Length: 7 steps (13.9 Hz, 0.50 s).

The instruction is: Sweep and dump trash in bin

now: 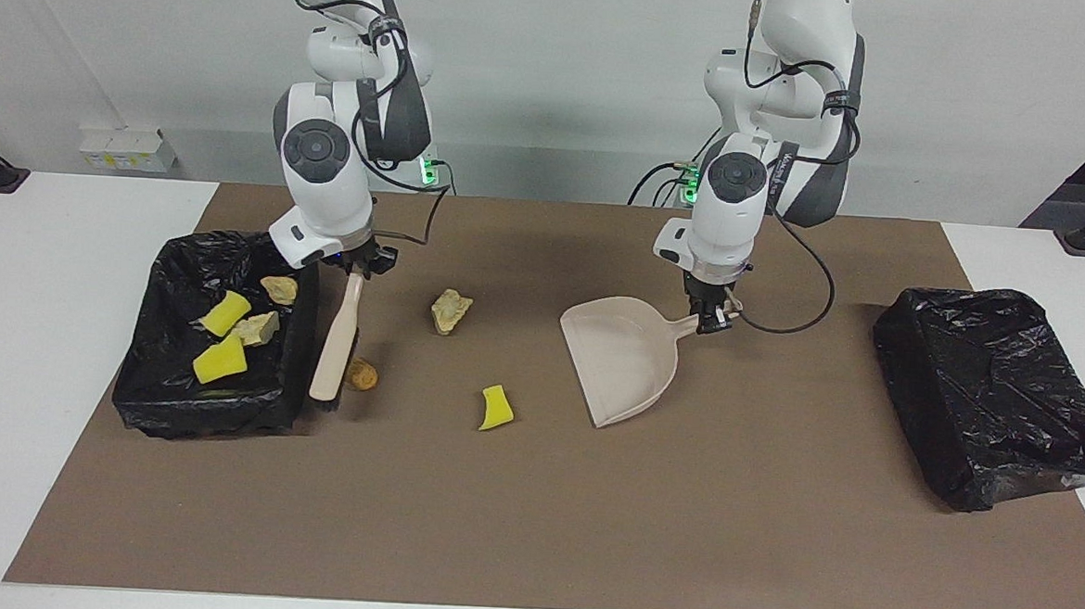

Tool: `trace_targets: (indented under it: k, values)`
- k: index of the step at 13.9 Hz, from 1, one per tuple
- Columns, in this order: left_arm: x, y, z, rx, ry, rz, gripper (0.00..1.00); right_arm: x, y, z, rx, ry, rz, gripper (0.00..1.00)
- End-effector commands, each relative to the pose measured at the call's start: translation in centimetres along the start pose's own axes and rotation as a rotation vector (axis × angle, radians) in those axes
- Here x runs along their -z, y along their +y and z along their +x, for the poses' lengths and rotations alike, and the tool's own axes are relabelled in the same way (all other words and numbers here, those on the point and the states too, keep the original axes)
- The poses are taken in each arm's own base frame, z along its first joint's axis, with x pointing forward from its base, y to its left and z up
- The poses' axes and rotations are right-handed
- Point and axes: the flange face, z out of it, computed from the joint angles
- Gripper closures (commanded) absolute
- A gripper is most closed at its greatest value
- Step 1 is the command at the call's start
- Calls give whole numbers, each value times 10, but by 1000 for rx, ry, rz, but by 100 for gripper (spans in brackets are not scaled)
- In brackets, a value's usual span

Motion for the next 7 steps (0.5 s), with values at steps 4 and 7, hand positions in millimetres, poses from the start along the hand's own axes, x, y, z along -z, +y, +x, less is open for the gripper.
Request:
trace_targets:
  k: [4,7]
  values:
    - [-2,0,2,2,-13,37,100,-21,12,-26,80,91,-145,100]
    - [-1,0,2,2,-10,40,100,-29,3,-23,121,94,-184,100]
